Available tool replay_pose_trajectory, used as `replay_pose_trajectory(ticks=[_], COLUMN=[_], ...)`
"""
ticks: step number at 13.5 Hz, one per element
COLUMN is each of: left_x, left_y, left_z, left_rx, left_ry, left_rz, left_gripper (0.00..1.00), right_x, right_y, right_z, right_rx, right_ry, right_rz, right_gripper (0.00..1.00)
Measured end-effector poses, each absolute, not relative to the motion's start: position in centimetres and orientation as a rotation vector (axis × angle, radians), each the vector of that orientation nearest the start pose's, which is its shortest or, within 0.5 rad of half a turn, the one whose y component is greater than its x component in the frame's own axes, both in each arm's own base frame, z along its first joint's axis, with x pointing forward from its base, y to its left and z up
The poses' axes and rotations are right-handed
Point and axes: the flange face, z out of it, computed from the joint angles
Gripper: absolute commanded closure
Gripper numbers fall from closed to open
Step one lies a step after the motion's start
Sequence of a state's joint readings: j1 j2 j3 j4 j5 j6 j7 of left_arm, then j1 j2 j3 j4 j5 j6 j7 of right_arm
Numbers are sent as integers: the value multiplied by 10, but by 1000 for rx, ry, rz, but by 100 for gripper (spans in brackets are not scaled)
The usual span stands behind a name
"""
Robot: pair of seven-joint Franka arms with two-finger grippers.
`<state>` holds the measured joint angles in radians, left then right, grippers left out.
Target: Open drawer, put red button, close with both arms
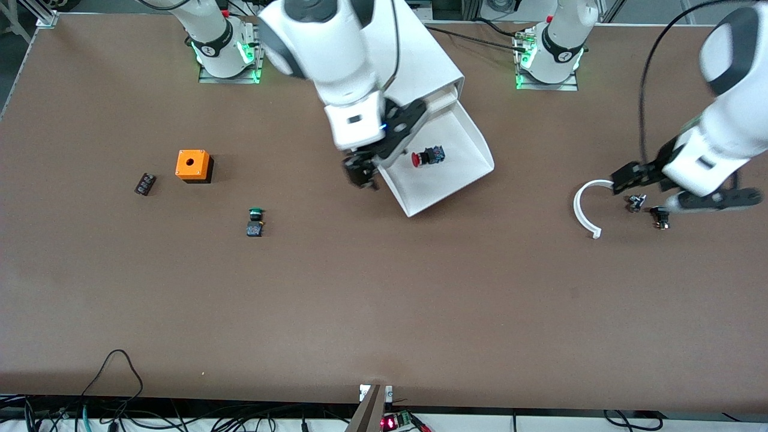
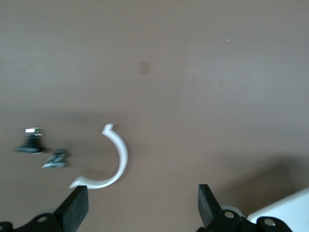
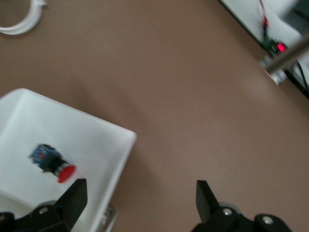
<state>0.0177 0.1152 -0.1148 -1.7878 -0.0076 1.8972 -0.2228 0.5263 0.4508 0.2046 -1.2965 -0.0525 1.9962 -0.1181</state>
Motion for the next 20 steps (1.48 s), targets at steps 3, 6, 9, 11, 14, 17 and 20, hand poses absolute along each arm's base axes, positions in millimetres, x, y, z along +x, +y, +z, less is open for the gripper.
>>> replay_pose_trajectory(ticks=[3,6,9,11,14,17,20], left_x=[595,585,569,550,513,461,417], left_y=[-125,-190,-237,-266,-310,-352,-377], left_z=[404,334,287,273,269,272,274], left_rx=[-3180,-3184,-3174,-3187,-3220,-3244,-3235], left_ry=[-385,-574,-685,-682,-564,-390,-252], left_rz=[-19,-14,24,44,104,157,200], left_gripper=[0,0,0,0,0,0,0], right_x=[612,644,647,643,636,631,616], right_y=[340,256,207,177,137,77,17], right_z=[499,484,451,432,440,479,519], right_rx=[-2936,-3068,-3171,-3198,-3206,-3203,-3206], right_ry=[-938,-458,-113,-8,88,241,408], right_rz=[-171,-69,88,172,193,165,151], right_gripper=[0,0,0,0,0,0,0])
